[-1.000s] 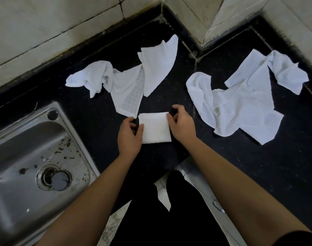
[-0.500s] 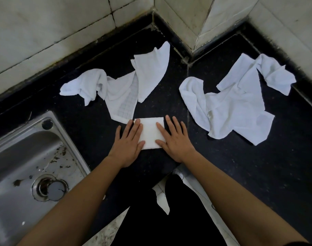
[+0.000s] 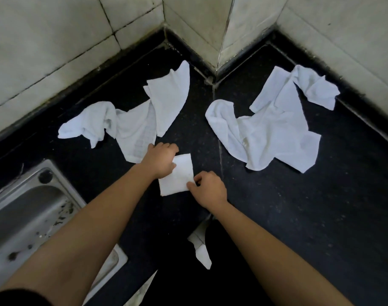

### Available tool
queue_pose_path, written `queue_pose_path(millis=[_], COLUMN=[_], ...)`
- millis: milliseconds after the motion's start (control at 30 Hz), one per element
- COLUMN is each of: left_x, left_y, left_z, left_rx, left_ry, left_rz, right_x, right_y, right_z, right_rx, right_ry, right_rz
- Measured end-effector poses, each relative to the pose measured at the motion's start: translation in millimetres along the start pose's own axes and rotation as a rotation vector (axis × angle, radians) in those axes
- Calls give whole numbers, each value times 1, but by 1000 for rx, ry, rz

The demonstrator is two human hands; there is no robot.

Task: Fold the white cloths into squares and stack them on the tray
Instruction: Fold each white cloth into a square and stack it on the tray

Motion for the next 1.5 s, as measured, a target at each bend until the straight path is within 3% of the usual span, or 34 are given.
queue_pose_path(millis=[200, 400, 600, 733, 967, 1233, 1500], left_x=[10, -11, -50, -53, -44, -95, -57], left_y=[-10, -19, -2, 31, 116, 231, 445], left_z=[21, 63, 84, 84, 91, 134, 230], left_rx=[-82, -288, -168, -53, 151, 324, 479], left_ry=[-58, 25, 65, -32, -186, -136, -278], left_rz=[348, 1028, 1302, 1468, 1365, 1292, 1145], right_x=[-14, -43, -86, -100, -121, -181, -224], right_y=[11, -5, -38, -22, 56, 114, 277], right_z=[-7, 4, 30, 54, 123, 222, 396], right_rx=[123, 180, 41, 38, 120, -7, -104], right_ry=[-61, -113, -163, -137, 14, 114, 390], right_rz=[-392, -901, -1096, -1133, -1196, -1325, -1430])
Point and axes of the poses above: each hand's wrist, its own z-axis away from the middle knuckle, its own x-axis out of the palm, y = z × x, the point moved 7 cm from there along -z, towards the middle knuckle, and after that the axes turned 8 degrees about -z, right-handed, at the moved point
